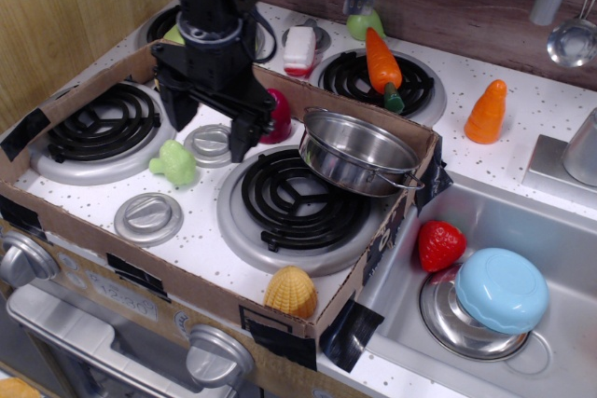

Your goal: Put broccoli in pot

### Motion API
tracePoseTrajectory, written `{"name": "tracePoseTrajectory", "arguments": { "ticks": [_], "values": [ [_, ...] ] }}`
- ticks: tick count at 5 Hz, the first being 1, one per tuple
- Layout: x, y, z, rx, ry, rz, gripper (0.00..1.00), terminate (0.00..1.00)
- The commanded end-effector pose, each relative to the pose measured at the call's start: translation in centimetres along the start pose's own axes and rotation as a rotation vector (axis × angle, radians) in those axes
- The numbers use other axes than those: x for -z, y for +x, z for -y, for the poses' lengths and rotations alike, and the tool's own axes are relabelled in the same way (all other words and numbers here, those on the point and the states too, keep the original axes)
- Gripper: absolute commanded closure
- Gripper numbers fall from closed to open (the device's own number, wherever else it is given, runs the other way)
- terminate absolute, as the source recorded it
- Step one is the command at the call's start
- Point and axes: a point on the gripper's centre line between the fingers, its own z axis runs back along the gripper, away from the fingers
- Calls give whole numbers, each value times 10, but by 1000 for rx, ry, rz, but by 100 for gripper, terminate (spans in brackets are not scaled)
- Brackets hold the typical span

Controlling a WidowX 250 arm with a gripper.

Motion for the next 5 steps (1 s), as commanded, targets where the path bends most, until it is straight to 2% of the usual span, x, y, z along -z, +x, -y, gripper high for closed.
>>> {"name": "tracePoseTrajectory", "arguments": {
  "ticks": [1,3,5],
  "values": [
    [1,-6,-34,-16,-18,13,0,0],
    [13,-8,-47,-25,-24,20,0,0],
    [25,2,-38,7,-62,-1,0,0]
  ]
}}
